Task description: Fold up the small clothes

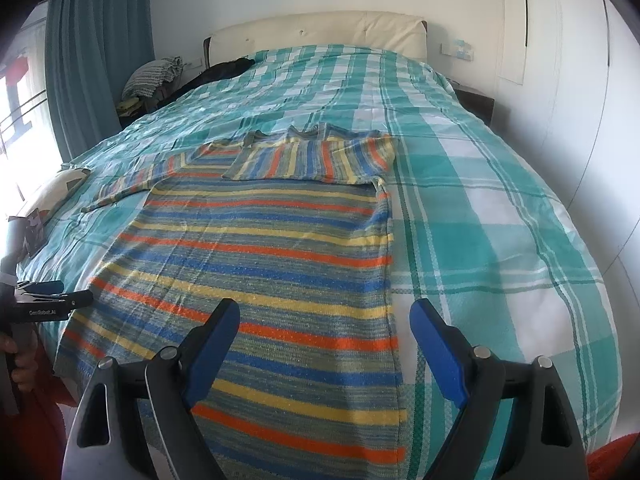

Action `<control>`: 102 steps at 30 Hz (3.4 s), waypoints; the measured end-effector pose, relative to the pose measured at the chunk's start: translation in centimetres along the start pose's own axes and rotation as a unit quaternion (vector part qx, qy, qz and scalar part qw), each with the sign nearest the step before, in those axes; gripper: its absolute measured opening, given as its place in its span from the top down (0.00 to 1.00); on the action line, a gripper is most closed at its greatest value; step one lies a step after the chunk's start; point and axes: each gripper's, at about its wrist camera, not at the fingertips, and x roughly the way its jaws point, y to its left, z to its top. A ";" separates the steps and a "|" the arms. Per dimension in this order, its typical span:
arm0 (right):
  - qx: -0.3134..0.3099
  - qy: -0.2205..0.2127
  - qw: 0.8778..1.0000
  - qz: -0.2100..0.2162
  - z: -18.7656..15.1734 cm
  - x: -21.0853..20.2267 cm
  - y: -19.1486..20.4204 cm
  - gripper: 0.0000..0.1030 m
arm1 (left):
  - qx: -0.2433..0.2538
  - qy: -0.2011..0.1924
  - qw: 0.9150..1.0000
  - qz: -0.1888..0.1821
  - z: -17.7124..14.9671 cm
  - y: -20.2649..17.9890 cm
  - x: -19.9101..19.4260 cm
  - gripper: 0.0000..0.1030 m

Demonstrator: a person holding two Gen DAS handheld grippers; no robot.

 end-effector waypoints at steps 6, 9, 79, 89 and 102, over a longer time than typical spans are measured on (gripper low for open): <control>-0.005 0.002 1.000 0.011 0.0 0.1 0.3 0.16 | -0.100 -0.004 0.993 -0.062 4.0 5.6 -0.4 0.03; -0.002 0.008 1.000 0.014 -0.1 0.5 0.2 0.16 | -0.157 -0.017 0.985 -0.073 6.7 9.9 0.1 0.03; -0.002 0.207 0.977 -0.041 -2.3 4.3 -3.9 0.16 | 0.153 0.051 0.983 0.084 -0.9 -1.9 -0.7 0.07; 0.117 0.104 0.987 0.025 -1.0 -0.6 -6.9 0.16 | 0.128 -0.031 0.991 -0.005 -1.1 -5.0 -6.6 0.08; 0.032 0.137 0.989 0.045 -3.3 2.8 -2.6 0.16 | 0.124 0.021 0.991 -0.037 -2.7 -6.2 -0.2 0.01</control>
